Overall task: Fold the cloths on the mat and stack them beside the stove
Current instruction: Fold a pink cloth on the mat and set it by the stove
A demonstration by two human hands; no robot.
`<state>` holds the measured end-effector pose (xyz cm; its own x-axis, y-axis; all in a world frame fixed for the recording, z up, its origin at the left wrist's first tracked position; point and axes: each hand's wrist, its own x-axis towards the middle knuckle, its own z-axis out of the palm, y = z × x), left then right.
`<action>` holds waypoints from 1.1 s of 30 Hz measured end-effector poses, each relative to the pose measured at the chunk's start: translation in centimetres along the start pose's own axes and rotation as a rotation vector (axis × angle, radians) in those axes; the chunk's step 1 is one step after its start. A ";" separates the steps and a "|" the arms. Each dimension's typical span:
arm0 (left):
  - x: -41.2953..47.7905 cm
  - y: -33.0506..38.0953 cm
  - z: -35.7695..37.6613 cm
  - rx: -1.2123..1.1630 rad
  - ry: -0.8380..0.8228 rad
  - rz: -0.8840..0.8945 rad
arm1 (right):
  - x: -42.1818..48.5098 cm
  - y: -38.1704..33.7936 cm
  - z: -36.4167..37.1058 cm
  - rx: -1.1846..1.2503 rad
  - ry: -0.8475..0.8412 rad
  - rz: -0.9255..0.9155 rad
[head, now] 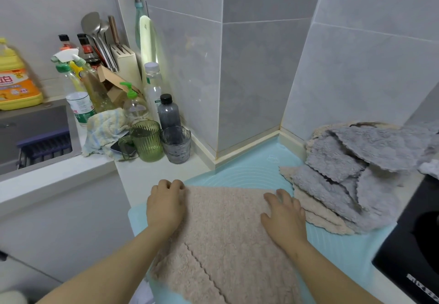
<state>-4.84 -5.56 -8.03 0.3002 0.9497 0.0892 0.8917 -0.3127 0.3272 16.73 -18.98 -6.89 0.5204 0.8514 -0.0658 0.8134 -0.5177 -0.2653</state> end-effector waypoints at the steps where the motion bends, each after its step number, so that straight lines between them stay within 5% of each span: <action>1: -0.6 0.2 -0.2 -0.054 -0.035 0.073 | -0.6 0.1 0.3 0.023 0.037 -0.043; 6: -5.1 -0.9 0.0 0.023 -0.185 0.392 | -4.7 0.8 2.2 0.290 -0.086 -0.189; 15: -9.1 -3.4 -1.3 -0.169 -0.345 0.243 | -10.7 0.4 4.3 0.278 0.097 -0.396; 20: -10.0 -3.6 -1.9 -0.145 -0.397 0.213 | -12.5 -1.1 4.3 0.212 -0.028 -0.467; 24: -9.8 -3.0 -2.3 -0.024 -0.378 0.237 | -12.7 -1.5 3.6 0.091 -0.298 -0.515; 26: -9.5 -3.2 -2.3 -0.027 -0.402 0.224 | -12.7 -1.7 3.6 0.074 -0.246 -0.538; 28: -9.2 -3.7 -2.3 -0.115 -0.423 0.183 | -12.2 -1.4 3.8 0.057 -0.116 -0.557; 33: -8.4 -3.5 -3.9 -0.479 -0.418 0.031 | -10.9 -0.5 1.2 0.173 -0.279 -0.439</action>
<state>-11.79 -12.32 -6.28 0.5165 0.8225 -0.2379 0.6592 -0.2047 0.7236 10.39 -27.91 -7.19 0.0335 0.9866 -0.1597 0.8716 -0.1070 -0.4785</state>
